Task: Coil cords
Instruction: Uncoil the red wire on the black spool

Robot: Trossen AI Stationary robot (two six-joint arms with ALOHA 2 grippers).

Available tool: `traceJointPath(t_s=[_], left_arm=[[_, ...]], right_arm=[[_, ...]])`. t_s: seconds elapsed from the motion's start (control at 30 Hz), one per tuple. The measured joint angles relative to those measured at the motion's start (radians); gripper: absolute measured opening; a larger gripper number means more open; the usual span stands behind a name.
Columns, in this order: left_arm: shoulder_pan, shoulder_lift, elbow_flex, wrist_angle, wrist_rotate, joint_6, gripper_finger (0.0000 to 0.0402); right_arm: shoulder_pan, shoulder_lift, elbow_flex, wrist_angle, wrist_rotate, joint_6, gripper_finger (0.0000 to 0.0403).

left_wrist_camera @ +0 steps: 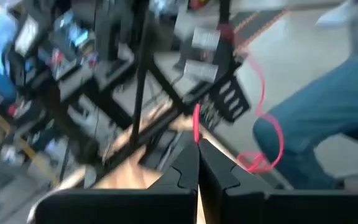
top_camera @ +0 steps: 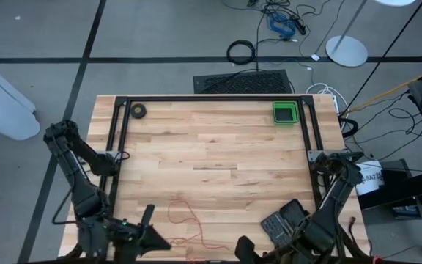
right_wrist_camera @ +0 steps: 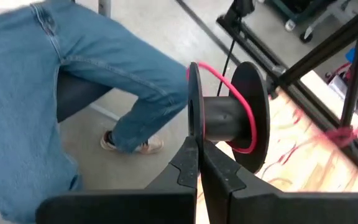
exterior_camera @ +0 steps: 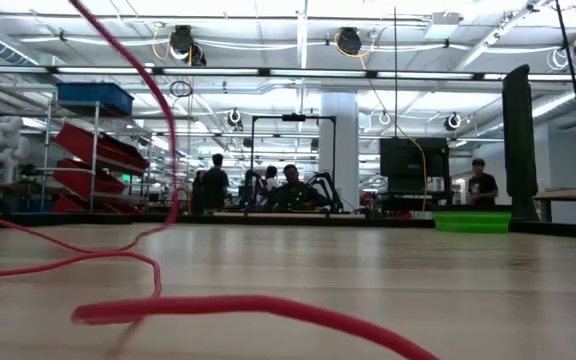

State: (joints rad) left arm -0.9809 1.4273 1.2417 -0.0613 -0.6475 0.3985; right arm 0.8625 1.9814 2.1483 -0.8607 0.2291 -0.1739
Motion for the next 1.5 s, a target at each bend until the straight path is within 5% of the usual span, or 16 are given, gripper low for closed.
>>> traceJointPath(t_s=[0.33,0.53,0.67,0.83,0.93,1.23,1.5], left_arm=[[-0.115,0.000,0.004,0.279,0.073,0.321,0.0002],[-0.176,0.000,0.005,0.458,0.022,0.474,0.0002],[-0.188,0.012,0.005,0.500,-0.238,0.507,0.0002],[-0.142,0.030,0.003,0.438,-0.780,0.485,0.0002],[-0.098,0.030,-0.017,0.340,-0.918,0.422,0.0002],[0.005,0.032,-0.019,0.072,-0.895,0.164,0.0002],[0.036,0.032,-0.019,-0.093,-0.613,-0.001,0.0002]], right_arm=[[-0.085,0.002,-0.096,0.046,-0.102,0.057,0.0000],[-0.141,0.003,-0.181,0.174,-0.288,0.058,0.0000],[-0.171,0.003,-0.242,0.265,-0.436,0.058,0.0000],[-0.182,0.003,-0.286,0.373,-0.577,0.058,0.0000],[-0.182,0.003,-0.293,0.422,-0.628,0.058,0.0000],[-0.155,0.003,-0.293,0.540,-0.739,-0.029,0.0000],[-0.142,0.003,-0.190,0.426,-0.601,-0.051,0.0000]])
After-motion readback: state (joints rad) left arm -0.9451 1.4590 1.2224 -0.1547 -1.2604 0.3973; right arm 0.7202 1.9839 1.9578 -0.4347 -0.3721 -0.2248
